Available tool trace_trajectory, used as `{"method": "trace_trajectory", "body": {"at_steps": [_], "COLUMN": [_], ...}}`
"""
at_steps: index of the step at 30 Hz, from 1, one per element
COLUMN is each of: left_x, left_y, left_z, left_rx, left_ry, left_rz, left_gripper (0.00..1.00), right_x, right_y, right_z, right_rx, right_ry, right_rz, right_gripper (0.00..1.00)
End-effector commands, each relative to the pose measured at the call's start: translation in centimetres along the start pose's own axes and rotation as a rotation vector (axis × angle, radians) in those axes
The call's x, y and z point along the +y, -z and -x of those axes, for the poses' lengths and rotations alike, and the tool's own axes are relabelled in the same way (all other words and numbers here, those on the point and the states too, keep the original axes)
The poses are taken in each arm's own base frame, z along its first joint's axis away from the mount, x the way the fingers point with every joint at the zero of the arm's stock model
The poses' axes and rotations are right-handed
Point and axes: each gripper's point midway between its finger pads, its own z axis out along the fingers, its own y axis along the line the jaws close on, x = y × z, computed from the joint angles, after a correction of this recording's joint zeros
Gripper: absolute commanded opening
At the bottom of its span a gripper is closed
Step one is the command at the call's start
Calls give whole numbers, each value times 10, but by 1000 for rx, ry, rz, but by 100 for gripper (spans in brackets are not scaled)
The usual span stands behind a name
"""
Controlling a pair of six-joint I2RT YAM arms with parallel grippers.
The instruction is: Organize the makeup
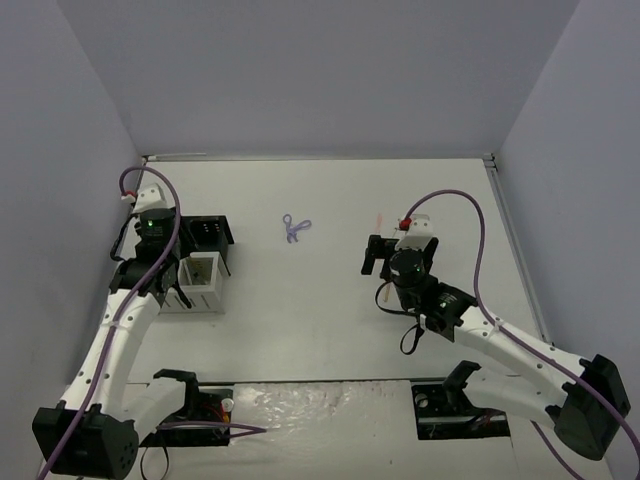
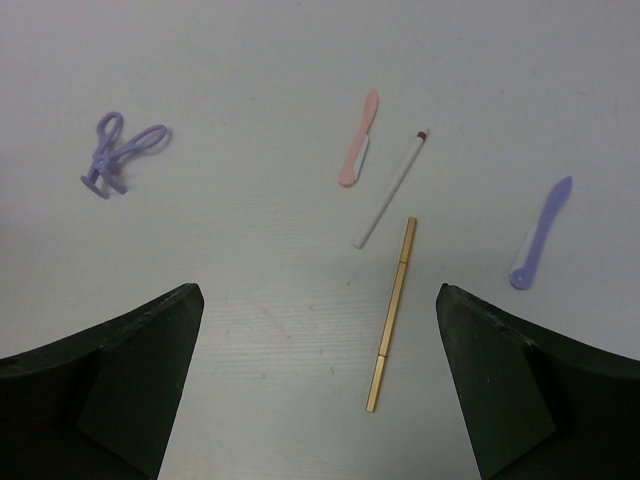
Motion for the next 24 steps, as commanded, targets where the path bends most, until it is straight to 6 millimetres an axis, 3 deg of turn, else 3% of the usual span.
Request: {"method": "trace_trajectory", "body": {"at_steps": [1,8,9,13,17,24], "left_x": [1,2,0,-21,-58,-85], "left_y": [13,37,38,56,70,75], "left_z": [32,43,43,54,46,34], "left_rx": [-91,-113,-109,-116,-45,14], "left_ry": [49,52,51,37,40,77], "left_rz": [11,-19,-30,-163,-369,-509], "left_gripper": [45,78,79,96,97,97], "right_x": [-17,-19,-21,-34,-44,-48], "right_y": [-11,-23,-25,-36,-46,-61], "right_z": [-11,-47,-50,-77,-98,-133], "right_rx": [41,150,159,243,310,403], "right_ry": [-68,-100,-97,-117,-114,-110], "right_rz": [-106,-144,-153,-214,-260,-290], "right_gripper": [100,100,100,99,91,64]}}
